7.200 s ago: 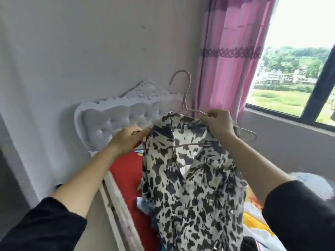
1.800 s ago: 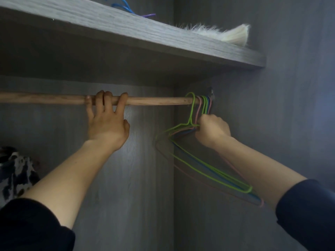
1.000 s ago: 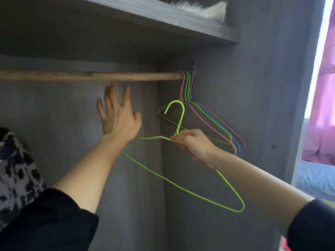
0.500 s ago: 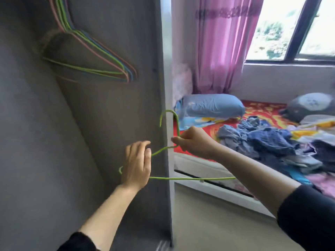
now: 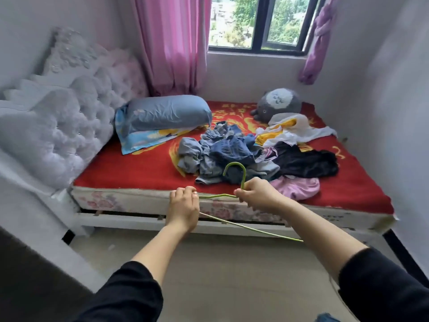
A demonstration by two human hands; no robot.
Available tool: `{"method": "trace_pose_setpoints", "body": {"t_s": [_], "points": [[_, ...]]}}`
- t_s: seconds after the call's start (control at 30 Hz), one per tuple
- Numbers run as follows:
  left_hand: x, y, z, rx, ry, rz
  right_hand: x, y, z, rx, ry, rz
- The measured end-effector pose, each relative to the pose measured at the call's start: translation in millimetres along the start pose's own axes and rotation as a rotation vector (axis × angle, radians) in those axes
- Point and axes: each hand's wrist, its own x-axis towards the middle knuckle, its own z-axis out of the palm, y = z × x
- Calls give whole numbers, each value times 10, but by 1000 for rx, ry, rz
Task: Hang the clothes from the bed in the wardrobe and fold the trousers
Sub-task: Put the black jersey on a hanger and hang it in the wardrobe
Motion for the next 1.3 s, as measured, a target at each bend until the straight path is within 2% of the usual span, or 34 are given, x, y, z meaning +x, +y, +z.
{"method": "trace_pose_setpoints", "body": {"t_s": [0.23,0.47,0.7,1.03,1.3], "points": [[602,1317,1127,8,-172,144,210,1291,-862,24,135,159],[1552,2029,2124,97,-280,239,980,2330,-1435,-3,203,305],[2920,2433,3132,124,-400,153,2184,3167,-1916,147,192,391],[4314,2935,4487,218,-522,160,3786,4386,-2559,220,237,436],[5072,3074,5557,204,-550,-109,5052,5460,-2686,188,118,439]]}}
